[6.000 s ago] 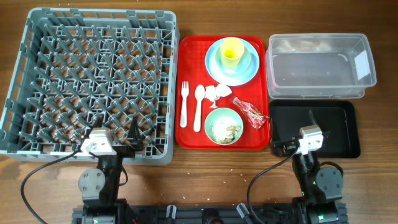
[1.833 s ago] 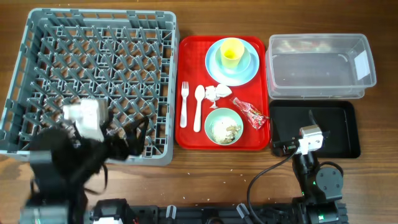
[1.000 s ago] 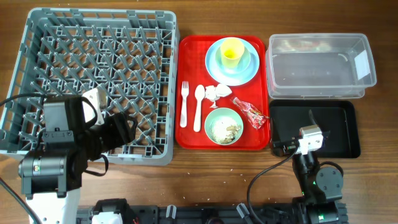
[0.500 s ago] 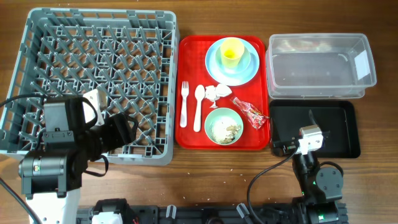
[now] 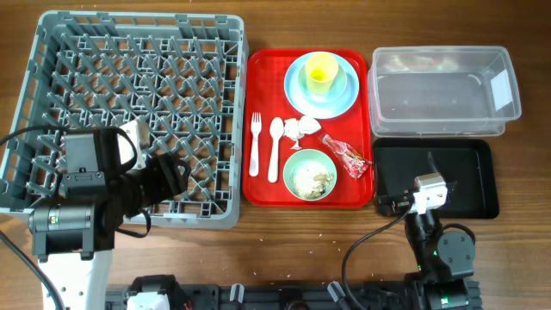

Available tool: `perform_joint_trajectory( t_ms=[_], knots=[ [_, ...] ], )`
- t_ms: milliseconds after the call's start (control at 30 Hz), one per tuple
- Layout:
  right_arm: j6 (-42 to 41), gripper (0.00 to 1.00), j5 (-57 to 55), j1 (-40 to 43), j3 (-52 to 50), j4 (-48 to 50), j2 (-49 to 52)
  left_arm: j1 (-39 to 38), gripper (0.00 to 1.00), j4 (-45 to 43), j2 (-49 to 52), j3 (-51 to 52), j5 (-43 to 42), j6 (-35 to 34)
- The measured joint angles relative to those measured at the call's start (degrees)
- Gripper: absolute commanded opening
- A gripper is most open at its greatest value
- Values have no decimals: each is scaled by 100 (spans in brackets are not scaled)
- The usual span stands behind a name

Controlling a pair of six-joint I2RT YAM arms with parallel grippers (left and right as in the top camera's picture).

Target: Sort waste into correct bins and load items into the dishwasher rack

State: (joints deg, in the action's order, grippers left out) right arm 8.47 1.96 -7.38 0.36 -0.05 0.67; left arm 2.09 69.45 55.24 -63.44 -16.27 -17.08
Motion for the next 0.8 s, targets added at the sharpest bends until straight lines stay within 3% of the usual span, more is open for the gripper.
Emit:
perform_joint_trajectory(
  t_ms=[800],
  knots=[
    [0, 100, 0, 0, 0, 0, -2, 0, 68, 4, 0, 0, 59, 0]
  ],
)
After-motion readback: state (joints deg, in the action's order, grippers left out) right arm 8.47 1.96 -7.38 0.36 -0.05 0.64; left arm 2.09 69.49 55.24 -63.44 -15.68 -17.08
